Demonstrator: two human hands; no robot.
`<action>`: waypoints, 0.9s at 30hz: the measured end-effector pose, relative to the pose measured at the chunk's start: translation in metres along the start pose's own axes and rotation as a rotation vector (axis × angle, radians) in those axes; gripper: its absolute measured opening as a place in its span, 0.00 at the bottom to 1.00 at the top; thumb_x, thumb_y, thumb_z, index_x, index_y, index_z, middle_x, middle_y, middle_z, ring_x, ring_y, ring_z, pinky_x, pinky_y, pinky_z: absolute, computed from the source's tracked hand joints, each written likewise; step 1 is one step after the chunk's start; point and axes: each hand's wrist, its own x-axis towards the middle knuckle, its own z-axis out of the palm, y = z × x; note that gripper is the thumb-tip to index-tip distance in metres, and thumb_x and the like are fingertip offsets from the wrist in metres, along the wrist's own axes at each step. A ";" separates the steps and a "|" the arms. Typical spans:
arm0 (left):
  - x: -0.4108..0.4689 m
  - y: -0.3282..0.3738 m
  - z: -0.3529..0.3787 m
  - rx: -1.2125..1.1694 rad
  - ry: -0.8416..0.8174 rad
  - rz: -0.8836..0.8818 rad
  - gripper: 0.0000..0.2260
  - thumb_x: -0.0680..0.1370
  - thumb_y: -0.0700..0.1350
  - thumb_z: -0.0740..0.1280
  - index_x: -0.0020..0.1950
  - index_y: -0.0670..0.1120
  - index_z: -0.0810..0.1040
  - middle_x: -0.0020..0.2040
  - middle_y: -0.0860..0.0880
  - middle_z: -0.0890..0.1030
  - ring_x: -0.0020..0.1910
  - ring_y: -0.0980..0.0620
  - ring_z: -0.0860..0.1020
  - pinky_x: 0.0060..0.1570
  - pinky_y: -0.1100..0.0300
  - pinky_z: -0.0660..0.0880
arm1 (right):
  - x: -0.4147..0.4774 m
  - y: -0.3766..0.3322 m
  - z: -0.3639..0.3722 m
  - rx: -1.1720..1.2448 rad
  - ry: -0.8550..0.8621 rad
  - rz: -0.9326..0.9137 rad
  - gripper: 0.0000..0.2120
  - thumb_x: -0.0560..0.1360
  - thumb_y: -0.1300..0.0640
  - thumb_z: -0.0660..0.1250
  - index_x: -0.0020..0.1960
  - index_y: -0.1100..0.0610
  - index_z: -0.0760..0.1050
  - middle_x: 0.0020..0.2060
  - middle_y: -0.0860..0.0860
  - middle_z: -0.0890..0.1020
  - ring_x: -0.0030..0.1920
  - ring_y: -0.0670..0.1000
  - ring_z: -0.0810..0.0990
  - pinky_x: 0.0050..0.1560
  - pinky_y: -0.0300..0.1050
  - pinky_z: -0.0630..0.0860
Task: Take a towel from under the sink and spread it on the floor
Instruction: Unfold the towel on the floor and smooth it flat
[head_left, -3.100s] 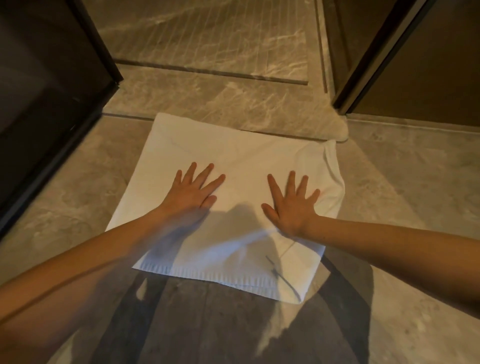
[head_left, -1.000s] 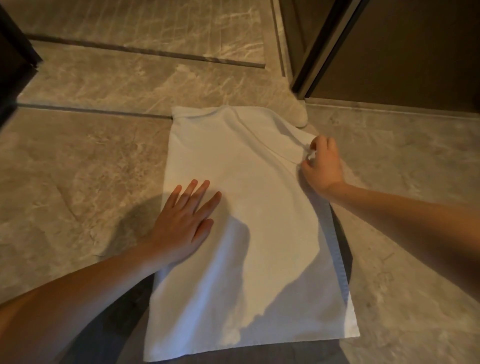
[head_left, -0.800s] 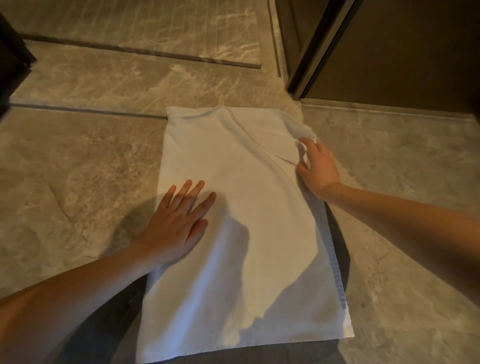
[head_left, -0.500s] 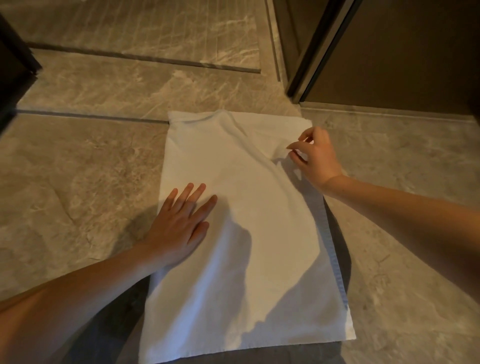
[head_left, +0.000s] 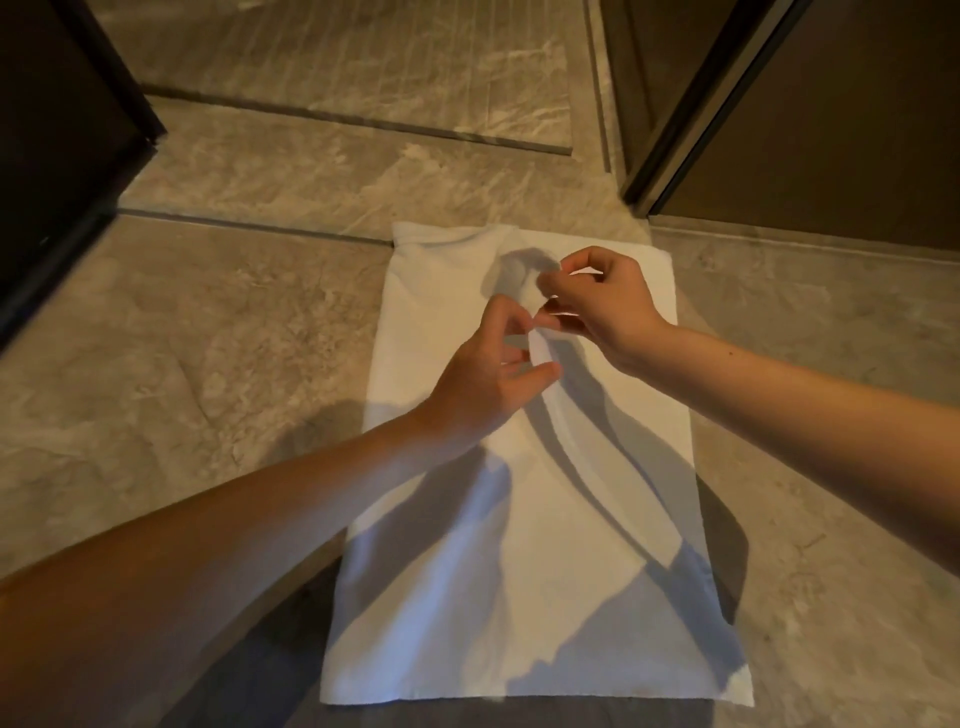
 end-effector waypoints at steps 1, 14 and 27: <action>-0.003 -0.003 0.001 0.031 0.017 0.054 0.16 0.73 0.43 0.71 0.52 0.51 0.65 0.54 0.47 0.75 0.46 0.48 0.80 0.48 0.59 0.77 | 0.000 -0.003 0.002 0.030 -0.015 0.027 0.07 0.74 0.68 0.69 0.45 0.61 0.71 0.33 0.57 0.79 0.30 0.51 0.82 0.35 0.45 0.82; -0.015 -0.027 -0.010 0.349 0.036 0.170 0.16 0.76 0.33 0.67 0.64 0.37 0.77 0.64 0.42 0.77 0.60 0.47 0.77 0.58 0.65 0.73 | 0.002 -0.003 -0.003 -0.552 -0.165 -0.448 0.15 0.79 0.68 0.57 0.62 0.56 0.65 0.45 0.61 0.78 0.37 0.52 0.82 0.40 0.45 0.84; -0.021 -0.025 -0.010 0.195 0.151 0.192 0.35 0.69 0.37 0.77 0.73 0.41 0.68 0.73 0.45 0.68 0.71 0.49 0.69 0.65 0.50 0.72 | 0.003 -0.025 0.019 -0.708 -0.134 -0.353 0.13 0.72 0.55 0.75 0.49 0.64 0.78 0.47 0.60 0.81 0.44 0.56 0.82 0.49 0.56 0.78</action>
